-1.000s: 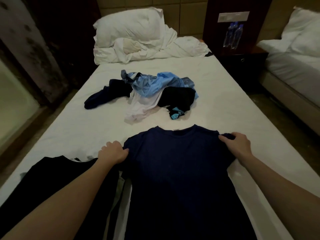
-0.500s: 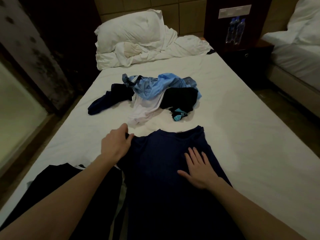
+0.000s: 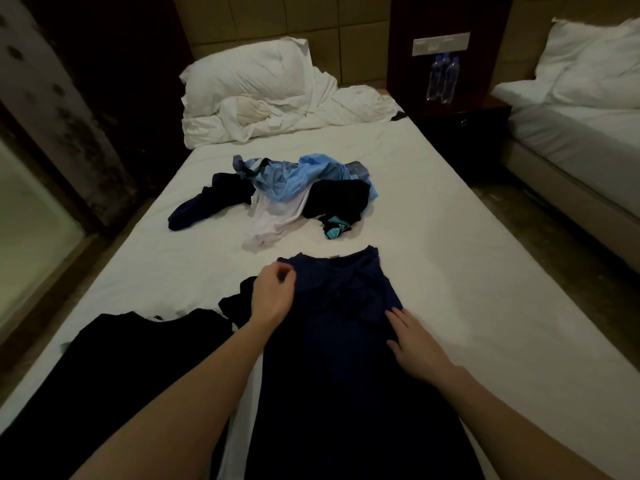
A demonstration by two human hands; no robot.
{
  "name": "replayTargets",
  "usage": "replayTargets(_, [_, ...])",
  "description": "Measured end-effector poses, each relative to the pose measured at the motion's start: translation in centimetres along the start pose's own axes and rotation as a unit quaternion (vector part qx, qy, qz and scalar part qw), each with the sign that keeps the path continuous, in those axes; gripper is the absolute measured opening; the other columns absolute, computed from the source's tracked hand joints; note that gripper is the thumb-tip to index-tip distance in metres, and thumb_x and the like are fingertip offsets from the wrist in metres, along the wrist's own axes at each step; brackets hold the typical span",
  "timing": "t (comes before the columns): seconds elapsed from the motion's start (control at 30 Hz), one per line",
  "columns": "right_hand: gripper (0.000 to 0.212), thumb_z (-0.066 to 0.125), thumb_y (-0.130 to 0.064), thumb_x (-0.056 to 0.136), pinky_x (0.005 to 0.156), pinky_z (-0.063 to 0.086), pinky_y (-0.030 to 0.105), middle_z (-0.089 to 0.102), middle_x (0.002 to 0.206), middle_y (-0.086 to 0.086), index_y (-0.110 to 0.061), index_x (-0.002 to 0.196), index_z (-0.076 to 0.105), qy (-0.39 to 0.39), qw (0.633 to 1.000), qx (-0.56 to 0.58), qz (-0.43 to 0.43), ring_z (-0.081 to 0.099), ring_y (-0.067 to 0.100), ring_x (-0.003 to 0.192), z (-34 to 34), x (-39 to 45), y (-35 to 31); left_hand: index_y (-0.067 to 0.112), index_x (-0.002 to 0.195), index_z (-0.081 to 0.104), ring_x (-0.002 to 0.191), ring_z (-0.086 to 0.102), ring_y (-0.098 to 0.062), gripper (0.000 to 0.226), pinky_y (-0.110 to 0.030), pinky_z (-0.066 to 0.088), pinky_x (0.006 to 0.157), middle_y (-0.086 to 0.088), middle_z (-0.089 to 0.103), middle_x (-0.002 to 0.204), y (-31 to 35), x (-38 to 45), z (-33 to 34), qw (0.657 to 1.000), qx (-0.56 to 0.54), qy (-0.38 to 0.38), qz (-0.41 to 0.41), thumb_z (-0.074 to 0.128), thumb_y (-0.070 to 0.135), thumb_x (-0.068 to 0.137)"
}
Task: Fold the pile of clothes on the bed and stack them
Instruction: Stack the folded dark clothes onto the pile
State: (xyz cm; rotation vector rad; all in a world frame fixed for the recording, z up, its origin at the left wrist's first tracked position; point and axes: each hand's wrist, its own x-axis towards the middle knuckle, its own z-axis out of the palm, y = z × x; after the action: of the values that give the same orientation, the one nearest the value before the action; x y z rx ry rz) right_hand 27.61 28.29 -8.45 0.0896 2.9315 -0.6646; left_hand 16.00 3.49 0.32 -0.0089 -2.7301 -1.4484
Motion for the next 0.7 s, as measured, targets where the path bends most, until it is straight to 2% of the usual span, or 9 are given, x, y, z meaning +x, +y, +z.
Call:
replayTargets(0.07, [0.057,0.048,-0.030,0.102,0.118,0.025,0.031,0.029,0.159,0.006,-0.011,0.152,0.030,0.019,0.999,-0.015,0.036,0.025,0.023,0.146,0.6,-2.5,-0.2,0.009,0.117,0.062,0.104,0.061,-0.024,0.029,-0.034,0.048,0.090,-0.010,0.062,0.119,-2.4,-2.8,-1.3,0.997,0.068,0.006,-0.027,0.062,0.017,0.089])
replayTargets(0.13, [0.048,0.053,-0.030,0.099,0.104,0.040,0.032,0.044,0.144,0.008,-0.012,0.142,0.040,0.058,0.996,-0.021,0.069,0.039,0.025,0.130,1.0,-5.2,-1.1,0.008,0.126,0.054,0.111,0.057,-0.030,0.045,-0.037,0.048,0.093,-0.013,0.054,0.126,-4.6,-6.6,-1.9,0.991,0.111,-0.019,-0.067,0.066,0.021,0.085])
replayTargets(0.2, [0.040,0.055,-0.027,0.098,0.091,0.046,0.034,0.049,0.130,0.010,-0.011,0.132,0.043,0.078,0.991,-0.018,0.105,0.044,0.026,0.117,1.4,-7.9,-2.3,0.007,0.133,0.045,0.110,0.057,-0.028,0.057,-0.038,0.050,0.092,-0.013,0.052,0.129,-6.6,-10.6,-1.9,0.989,0.082,-0.060,-0.108,0.067,0.025,0.084])
replayTargets(0.3, [0.034,0.056,-0.030,0.098,0.082,0.048,0.037,0.050,0.122,0.012,-0.009,0.121,0.043,0.087,0.981,0.000,0.170,0.052,0.029,0.108,2.0,-11.8,-3.3,0.009,0.129,0.050,0.098,0.062,-0.021,0.053,-0.034,0.055,0.084,-0.009,0.063,0.121,-8.7,-16.4,-1.3,0.979,0.084,-0.132,-0.128,0.068,0.025,0.082])
replayTargets(0.43, [0.047,0.059,-0.051,0.093,0.073,0.043,0.032,0.058,0.112,0.008,-0.009,0.113,0.049,0.073,0.964,0.031,0.255,0.060,0.028,0.102,1.8,-16.9,-3.4,0.019,0.118,0.055,0.095,0.064,-0.021,0.044,-0.036,0.056,0.084,-0.003,0.067,0.112,-10.0,-22.0,-1.7,0.970,0.178,-0.139,-0.093,0.068,0.036,0.080])
replayTargets(0.53, [0.049,0.059,-0.063,0.087,0.068,0.042,0.030,0.059,0.097,0.003,-0.015,0.098,0.053,0.044,0.961,0.017,0.272,0.056,0.023,0.083,2.0,-20.5,-3.1,0.021,0.121,0.053,0.099,0.064,-0.021,0.057,-0.037,0.055,0.084,-0.001,0.065,0.115,-10.6,-25.2,-2.8,0.959,0.233,-0.144,-0.069,0.070,0.053,0.078])
replayTargets(0.57, [0.048,0.060,-0.062,0.087,0.067,0.042,0.029,0.058,0.095,0.002,-0.016,0.096,0.052,0.032,0.962,0.032,0.268,0.053,0.021,0.080,2.3,-21.5,-2.9,0.021,0.124,0.050,0.102,0.063,-0.021,0.064,-0.038,0.055,0.086,-0.001,0.064,0.118,-10.9,-26.1,-3.1,0.953,0.252,-0.154,-0.062,0.069,0.060,0.076])
replayTargets(0.63, [0.043,0.067,-0.051,0.087,0.068,0.043,0.029,0.056,0.097,0.002,-0.014,0.105,0.052,0.026,0.966,0.096,0.239,0.052,0.019,0.082,3.2,-23.0,-2.5,0.021,0.130,0.045,0.110,0.061,-0.023,0.072,-0.038,0.053,0.089,-0.002,0.061,0.125,-11.4,-27.6,-3.8,0.938,0.291,-0.180,-0.051,0.066,0.064,0.077])
replayTargets(0.7, [0.040,0.070,-0.032,0.089,0.073,0.045,0.029,0.060,0.109,0.005,-0.013,0.118,0.050,0.053,0.965,0.176,0.189,0.054,0.018,0.088,4.0,-24.1,-2.4,0.018,0.133,0.041,0.114,0.058,-0.024,0.065,-0.038,0.052,0.091,-0.004,0.057,0.128,-11.5,-28.5,-4.7,0.935,0.300,-0.179,-0.055,0.068,0.052,0.084])
